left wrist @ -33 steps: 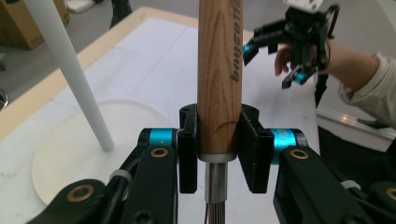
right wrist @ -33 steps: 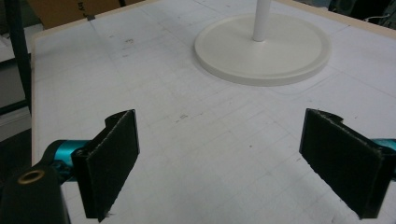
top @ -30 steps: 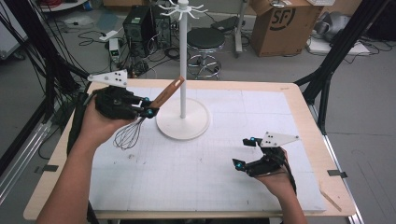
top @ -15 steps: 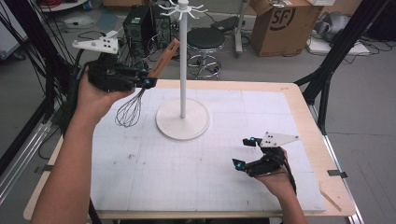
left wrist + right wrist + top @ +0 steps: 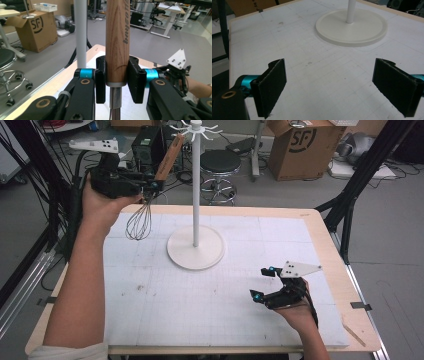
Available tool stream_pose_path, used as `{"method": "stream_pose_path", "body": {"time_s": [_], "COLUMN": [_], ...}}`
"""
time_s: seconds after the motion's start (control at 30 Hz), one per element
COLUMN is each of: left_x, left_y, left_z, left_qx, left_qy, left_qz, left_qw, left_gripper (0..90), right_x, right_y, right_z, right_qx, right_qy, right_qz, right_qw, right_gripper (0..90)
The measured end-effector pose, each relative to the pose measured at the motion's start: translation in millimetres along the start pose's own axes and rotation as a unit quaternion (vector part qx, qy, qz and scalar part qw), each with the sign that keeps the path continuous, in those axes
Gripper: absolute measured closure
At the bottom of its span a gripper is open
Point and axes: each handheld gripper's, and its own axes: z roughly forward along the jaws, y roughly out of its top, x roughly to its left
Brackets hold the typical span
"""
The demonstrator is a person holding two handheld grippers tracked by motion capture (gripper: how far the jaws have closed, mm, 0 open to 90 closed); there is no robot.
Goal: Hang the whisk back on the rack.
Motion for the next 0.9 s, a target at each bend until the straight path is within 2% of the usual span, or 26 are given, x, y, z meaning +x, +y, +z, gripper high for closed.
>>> {"method": "stream_pose_path", "body": {"time_s": [0.1,0.17,0.23,0.6,0.9], "left_x": [2.4,3.7,4.9,12.4,15.2], "left_y": [6.1,9.0,11.3,9.1,7.6], "left_z": [1.0,0.9,0.7,-1.6,1.1], "left_qx": [0.004,-0.004,-0.001,0.005,0.017], "left_qy": [0.008,0.006,0.011,0.025,0.030], "left_qz": [0.003,0.000,0.003,-0.008,-0.009], "left_qw": [1.0000,1.0000,0.9999,0.9996,0.9994], "left_gripper": [71.4,71.3,71.3,71.3,71.3], "right_x": [0.3,0.4,0.3,0.0,-0.2], "right_y": [0.0,0.1,0.1,-0.3,-0.5], "right_z": [1.0,1.3,0.5,0.0,0.5], "right_qx": [0.002,0.003,0.002,0.003,0.005], "right_qy": [0.001,-0.001,-0.002,-0.003,-0.003], "right_qz": [-0.001,-0.003,-0.001,-0.003,-0.002], "right_qw": [1.0000,1.0000,1.0000,1.0000,1.0000], "right_gripper": [11.2,11.2,11.2,11.3,11.3]}}
